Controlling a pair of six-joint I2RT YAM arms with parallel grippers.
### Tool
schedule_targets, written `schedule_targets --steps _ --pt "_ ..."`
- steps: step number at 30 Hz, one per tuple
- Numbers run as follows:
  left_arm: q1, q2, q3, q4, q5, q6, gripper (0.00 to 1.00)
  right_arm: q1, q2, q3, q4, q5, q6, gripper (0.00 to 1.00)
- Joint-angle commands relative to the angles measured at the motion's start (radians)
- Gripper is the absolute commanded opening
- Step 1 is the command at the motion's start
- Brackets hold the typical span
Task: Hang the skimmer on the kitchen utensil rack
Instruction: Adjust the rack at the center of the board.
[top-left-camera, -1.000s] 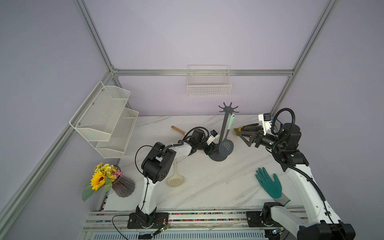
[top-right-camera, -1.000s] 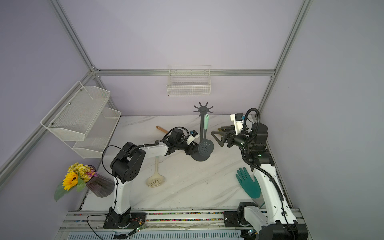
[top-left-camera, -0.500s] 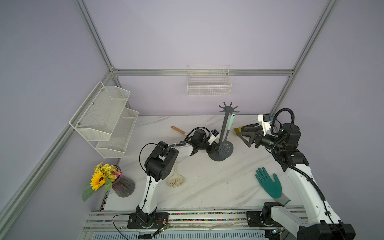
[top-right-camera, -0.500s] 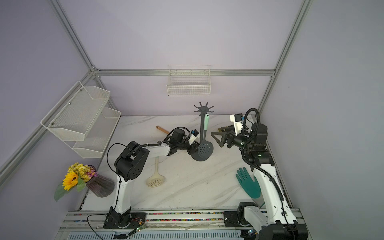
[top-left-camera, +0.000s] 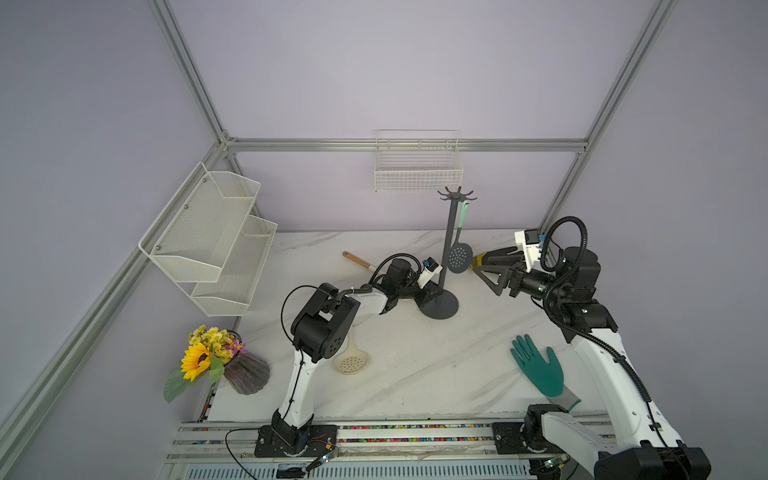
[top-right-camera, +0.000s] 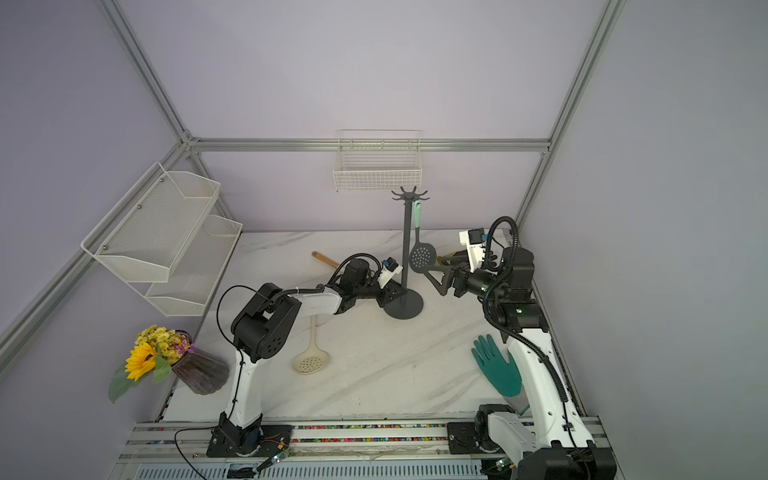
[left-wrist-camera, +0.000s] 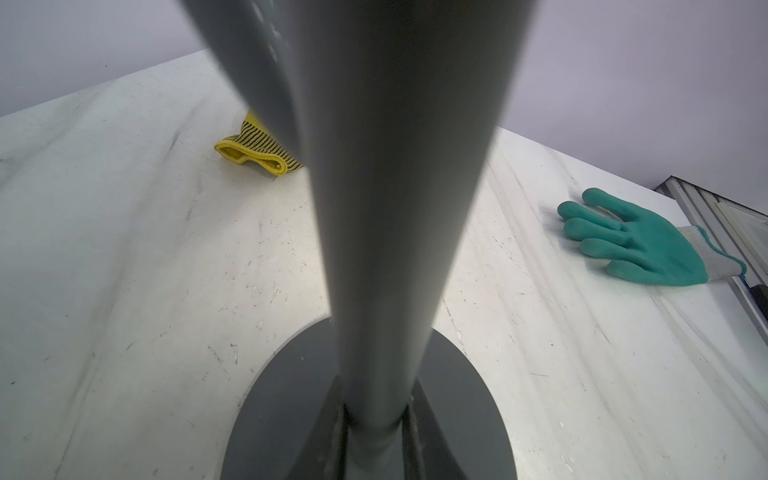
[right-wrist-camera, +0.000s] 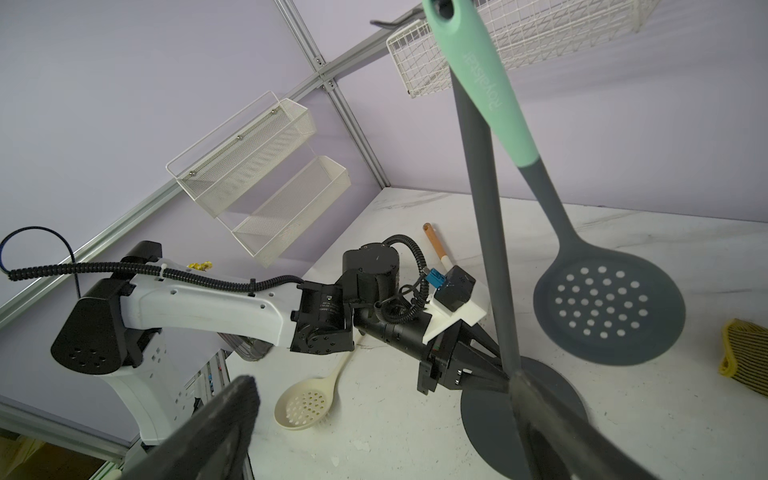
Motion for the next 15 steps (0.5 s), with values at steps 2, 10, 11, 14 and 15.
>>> schedule_targets --steps 2,10,11,14,15 --pt "-0.025 -0.018 -0.041 0.039 -0.052 -0.029 0.00 0.000 -0.012 0.004 -0.009 -0.002 -0.034 0.97" --pt "-0.041 -0.019 -0.106 0.124 -0.213 -0.084 0.00 0.000 -0.025 -0.004 -0.011 0.012 -0.030 0.97" --pt "-0.044 -0.019 -0.114 0.137 -0.229 -0.091 0.00 0.000 -0.026 -0.004 -0.014 0.013 -0.031 0.97" --pt "-0.050 -0.015 -0.131 0.169 -0.289 -0.118 0.00 0.000 -0.033 -0.006 -0.030 0.031 -0.036 0.97" --pt "-0.053 -0.013 -0.133 0.174 -0.319 -0.129 0.00 0.000 -0.037 -0.007 -0.041 0.041 -0.040 0.97"
